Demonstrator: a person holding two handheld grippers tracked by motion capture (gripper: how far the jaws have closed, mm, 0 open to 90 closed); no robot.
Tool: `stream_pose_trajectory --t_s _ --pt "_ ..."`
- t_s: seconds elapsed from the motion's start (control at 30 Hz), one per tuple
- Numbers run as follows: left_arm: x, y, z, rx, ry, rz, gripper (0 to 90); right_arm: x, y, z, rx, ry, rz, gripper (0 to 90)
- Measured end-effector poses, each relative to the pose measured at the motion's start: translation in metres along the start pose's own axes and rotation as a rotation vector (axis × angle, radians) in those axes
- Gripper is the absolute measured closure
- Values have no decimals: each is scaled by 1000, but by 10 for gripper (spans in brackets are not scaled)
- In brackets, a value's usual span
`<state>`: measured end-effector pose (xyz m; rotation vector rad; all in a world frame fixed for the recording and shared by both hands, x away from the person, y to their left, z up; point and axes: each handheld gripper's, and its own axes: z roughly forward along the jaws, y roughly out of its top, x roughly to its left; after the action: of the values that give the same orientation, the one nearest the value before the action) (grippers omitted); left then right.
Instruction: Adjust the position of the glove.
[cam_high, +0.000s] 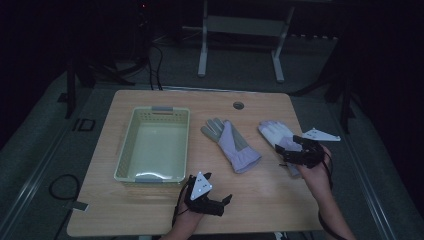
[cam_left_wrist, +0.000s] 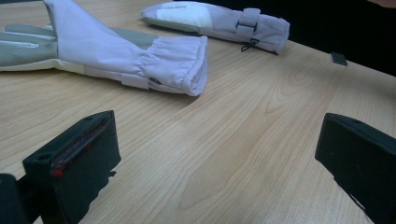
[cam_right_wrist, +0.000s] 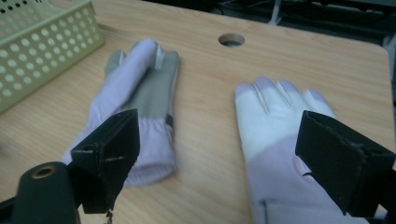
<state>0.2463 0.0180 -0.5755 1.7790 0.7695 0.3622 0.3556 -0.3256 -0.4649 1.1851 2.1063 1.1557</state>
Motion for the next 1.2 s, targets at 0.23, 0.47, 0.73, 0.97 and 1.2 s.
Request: stream_pose_trajectory --t_s 0.23,0.47,0.73,0.97,1.2 --pt "0 0 0 2 0 1 0 15 17 20 -1 50 -21 144" --pt "-1 0 0 2 4 8 0 28 25 42 51 76 -57 146" --pt "-1 0 1 2 3 6 0 43 30 67 81 122 -57 161" --pt "-1 0 1 1 -1 10 0 55 30 93 106 158 -71 207" --pt "-1 0 1 1 -5 11 0 60 29 119 141 173 -75 276"
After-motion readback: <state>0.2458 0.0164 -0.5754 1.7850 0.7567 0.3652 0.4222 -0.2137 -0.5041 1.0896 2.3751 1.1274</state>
